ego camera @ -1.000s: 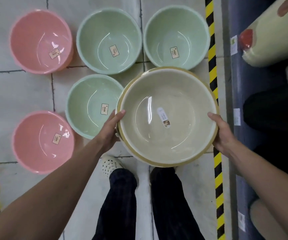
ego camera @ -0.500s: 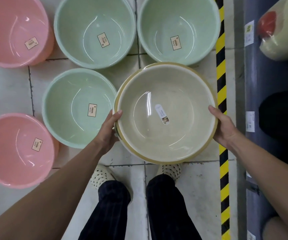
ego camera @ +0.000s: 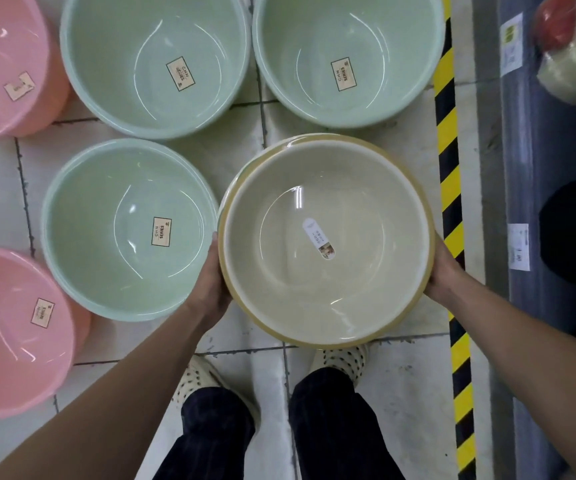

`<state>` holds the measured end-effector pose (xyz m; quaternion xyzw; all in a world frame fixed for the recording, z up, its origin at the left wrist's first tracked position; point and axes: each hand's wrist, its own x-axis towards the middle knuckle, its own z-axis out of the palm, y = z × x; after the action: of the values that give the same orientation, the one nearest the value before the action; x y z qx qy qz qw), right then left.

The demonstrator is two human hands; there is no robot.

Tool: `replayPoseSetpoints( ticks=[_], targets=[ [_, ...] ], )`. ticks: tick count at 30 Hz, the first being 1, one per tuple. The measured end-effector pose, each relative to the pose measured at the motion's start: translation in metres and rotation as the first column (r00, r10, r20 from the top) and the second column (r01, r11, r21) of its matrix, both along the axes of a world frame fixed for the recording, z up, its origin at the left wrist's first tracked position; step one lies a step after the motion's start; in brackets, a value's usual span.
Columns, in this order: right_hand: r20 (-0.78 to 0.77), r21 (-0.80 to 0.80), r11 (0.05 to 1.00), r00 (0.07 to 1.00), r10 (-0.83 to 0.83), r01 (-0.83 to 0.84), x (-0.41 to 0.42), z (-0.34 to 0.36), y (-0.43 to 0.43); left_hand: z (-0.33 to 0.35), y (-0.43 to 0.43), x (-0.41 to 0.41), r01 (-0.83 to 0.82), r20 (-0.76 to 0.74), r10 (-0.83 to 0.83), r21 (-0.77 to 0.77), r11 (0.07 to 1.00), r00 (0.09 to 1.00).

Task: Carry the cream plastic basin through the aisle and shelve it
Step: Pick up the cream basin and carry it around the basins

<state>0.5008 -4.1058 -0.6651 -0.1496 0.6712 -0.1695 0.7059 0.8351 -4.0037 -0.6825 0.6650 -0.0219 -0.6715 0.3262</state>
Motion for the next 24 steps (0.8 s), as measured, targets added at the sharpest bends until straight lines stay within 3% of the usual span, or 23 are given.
replayPoseSetpoints(
  ticks=[3,9,14,24],
  targets=[
    [0.002,-0.026,1.0,1.0,0.011,-0.011,-0.002,-0.006,-0.004,-0.014,-0.004,0.009,0.082,0.052,-0.08,-0.028,0.996,0.995],
    [-0.048,-0.042,0.998,0.998,-0.04,0.038,-0.012,0.026,0.007,0.008,-0.008,0.019,0.086,-0.003,-0.086,-0.038,0.996,0.996],
    [-0.098,-0.081,0.996,0.994,-0.039,0.031,-0.013,0.082,0.008,0.059,-0.008,0.029,0.117,-0.034,-0.117,-0.012,0.993,0.993],
    [-0.152,-0.182,0.975,0.984,0.097,-0.125,0.068,0.193,-0.038,0.171,-0.006,0.094,0.028,0.142,-0.012,-0.11,0.994,0.99]
  ],
)
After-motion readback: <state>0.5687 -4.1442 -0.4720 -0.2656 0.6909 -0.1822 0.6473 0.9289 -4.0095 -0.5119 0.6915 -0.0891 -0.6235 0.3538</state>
